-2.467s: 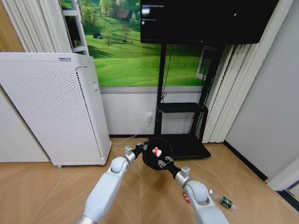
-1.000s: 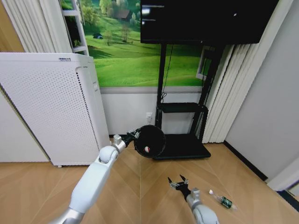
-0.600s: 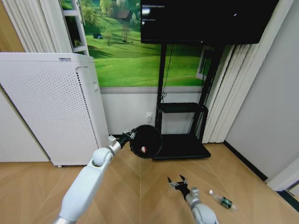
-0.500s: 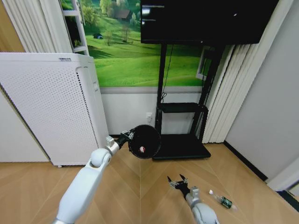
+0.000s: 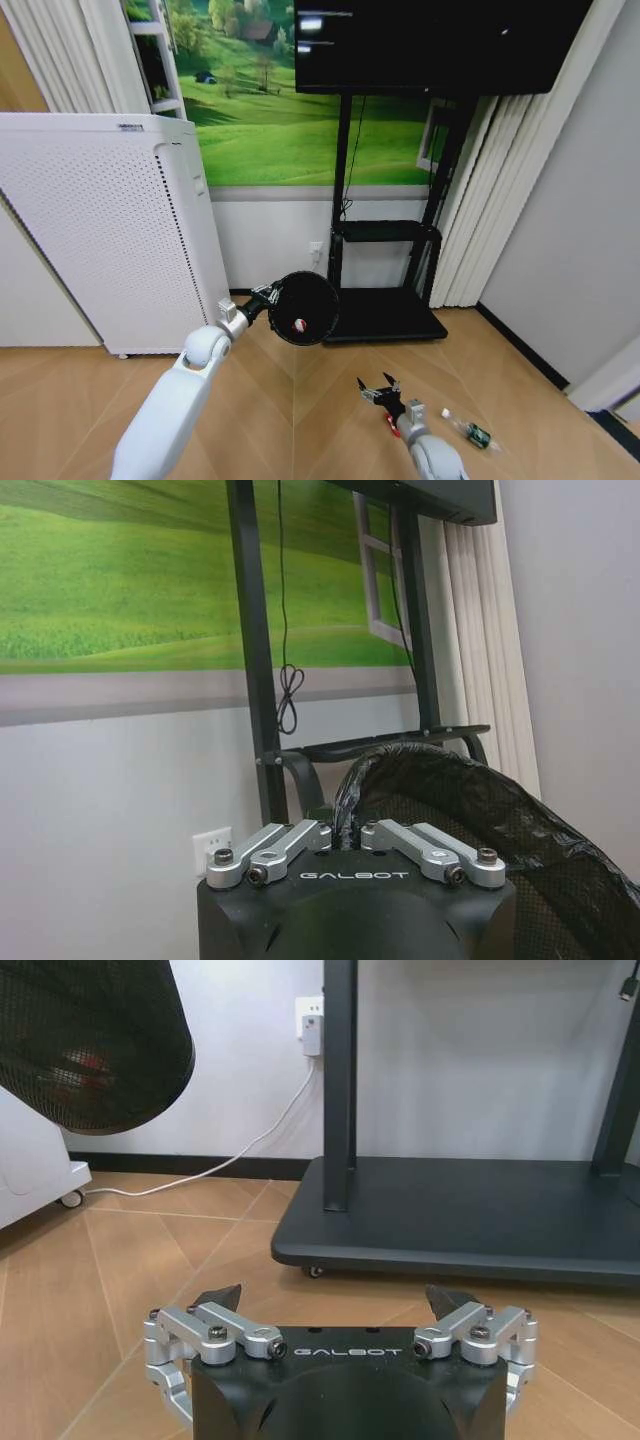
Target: Pick up the trash bin and place the garbage on the floor into it.
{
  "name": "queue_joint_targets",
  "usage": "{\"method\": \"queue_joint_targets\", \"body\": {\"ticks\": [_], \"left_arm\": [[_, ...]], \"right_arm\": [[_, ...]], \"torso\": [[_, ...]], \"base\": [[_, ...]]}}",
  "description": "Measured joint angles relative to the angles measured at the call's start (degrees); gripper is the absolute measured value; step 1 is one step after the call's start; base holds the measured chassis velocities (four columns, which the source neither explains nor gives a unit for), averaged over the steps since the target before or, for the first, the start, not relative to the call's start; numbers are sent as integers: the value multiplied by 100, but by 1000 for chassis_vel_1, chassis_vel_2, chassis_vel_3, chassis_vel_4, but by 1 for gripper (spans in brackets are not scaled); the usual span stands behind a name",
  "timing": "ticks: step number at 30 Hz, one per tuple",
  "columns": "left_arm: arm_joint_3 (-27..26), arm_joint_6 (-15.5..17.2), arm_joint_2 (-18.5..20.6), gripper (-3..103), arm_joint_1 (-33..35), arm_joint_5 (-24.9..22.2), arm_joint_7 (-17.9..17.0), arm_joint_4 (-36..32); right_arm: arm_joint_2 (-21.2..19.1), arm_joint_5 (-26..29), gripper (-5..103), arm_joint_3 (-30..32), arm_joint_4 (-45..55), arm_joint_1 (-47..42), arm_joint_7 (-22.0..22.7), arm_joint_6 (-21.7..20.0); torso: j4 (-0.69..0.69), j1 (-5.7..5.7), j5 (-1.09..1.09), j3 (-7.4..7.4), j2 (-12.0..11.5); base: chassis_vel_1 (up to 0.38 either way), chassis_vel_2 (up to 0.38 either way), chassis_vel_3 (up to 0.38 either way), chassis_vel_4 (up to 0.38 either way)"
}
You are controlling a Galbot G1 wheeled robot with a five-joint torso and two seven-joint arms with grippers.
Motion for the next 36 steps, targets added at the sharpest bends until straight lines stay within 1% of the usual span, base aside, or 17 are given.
{"method": "queue_joint_targets", "body": {"ticks": [17, 20, 21, 22, 25, 31, 36], "left_arm": [[-19, -14, -40, 7, -34, -21, 70, 136], [-19, -14, -44, 7, -46, -20, 72, 145], [-19, -14, -45, 7, -47, -19, 76, 146], [-19, -15, -49, 7, -48, -19, 76, 145], [-18, -14, -54, 7, -47, -19, 73, 144], [-24, -8, -69, 7, -30, -17, 41, 115], [-24, 2, -102, 7, -16, -1, 31, 89]], "right_arm": [[5, -4, 100, -18, -158, 95, -5, 4], [4, -18, 100, -29, -188, 96, -22, 70], [1, -44, 100, -42, -197, 76, -59, 111], [-4, -79, 100, -55, -198, 35, -92, 132], [-7, -140, 100, -89, -230, -44, -120, 138], [11, -304, 100, -143, -662, -120, -137, 170], [53, -282, 100, -214, -947, -50, -105, 151]], "torso": [[1, 0, -1, 0, 0], [-1, 1, 1, 1, 0], [1, 0, 1, 0, 0], [-1, 0, 0, 0, 0], [-2, 1, 0, 1, 0], [2, 0, -1, 0, 0], [1, 0, -1, 0, 0]], "base": [[-115, -115, 117, 115], [-140, -128, 119, 116], [-110, -114, 100, 103], [-110, -92, 83, 95], [-69, -53, 47, 34], [8, 7, -6, -3], [0, 0, 0, 0]]}}
